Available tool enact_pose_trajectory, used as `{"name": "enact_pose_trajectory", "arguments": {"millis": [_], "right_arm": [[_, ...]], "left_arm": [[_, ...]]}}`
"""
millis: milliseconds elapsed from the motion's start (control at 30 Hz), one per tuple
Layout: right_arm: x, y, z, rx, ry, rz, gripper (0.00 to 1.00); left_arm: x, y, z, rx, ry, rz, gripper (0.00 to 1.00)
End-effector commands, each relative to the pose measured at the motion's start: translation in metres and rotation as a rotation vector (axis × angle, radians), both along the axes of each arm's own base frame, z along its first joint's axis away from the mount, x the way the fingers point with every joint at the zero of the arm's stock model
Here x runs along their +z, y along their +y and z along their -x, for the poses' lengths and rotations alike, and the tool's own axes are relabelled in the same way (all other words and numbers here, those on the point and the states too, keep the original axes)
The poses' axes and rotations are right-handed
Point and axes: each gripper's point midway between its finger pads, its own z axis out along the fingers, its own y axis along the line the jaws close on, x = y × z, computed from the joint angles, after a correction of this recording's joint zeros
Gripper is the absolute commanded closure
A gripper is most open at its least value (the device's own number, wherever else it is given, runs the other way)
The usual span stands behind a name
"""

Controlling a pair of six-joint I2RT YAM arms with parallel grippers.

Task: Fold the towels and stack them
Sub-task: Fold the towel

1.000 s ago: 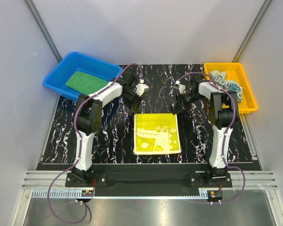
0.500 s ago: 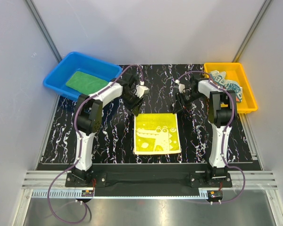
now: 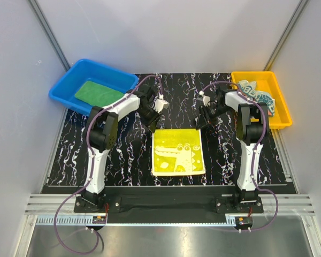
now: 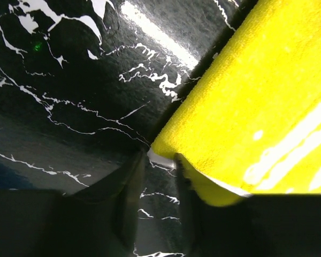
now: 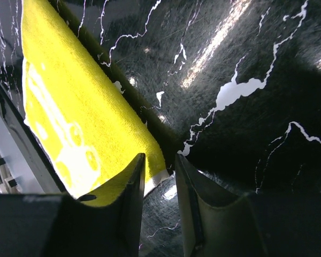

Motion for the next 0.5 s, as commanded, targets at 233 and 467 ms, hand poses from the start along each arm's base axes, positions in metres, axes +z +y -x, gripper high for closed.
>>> {"name": "enact_pose_trajectory", "arguments": {"millis": [233,467], "right_arm": [[-0.012,-0.008,0.000,-0.003,-0.036,0.045,0.78],[0.002,-0.014,-0.029,-0.031,-0.114,0.107,0.98]], "left_arm": [[0.000,-0.008,-0.018,-0.011,-0.016,0.012,1.00],[0.027,-0.004,-0.052,0.032,-0.175,-0.017,1.00]]}}
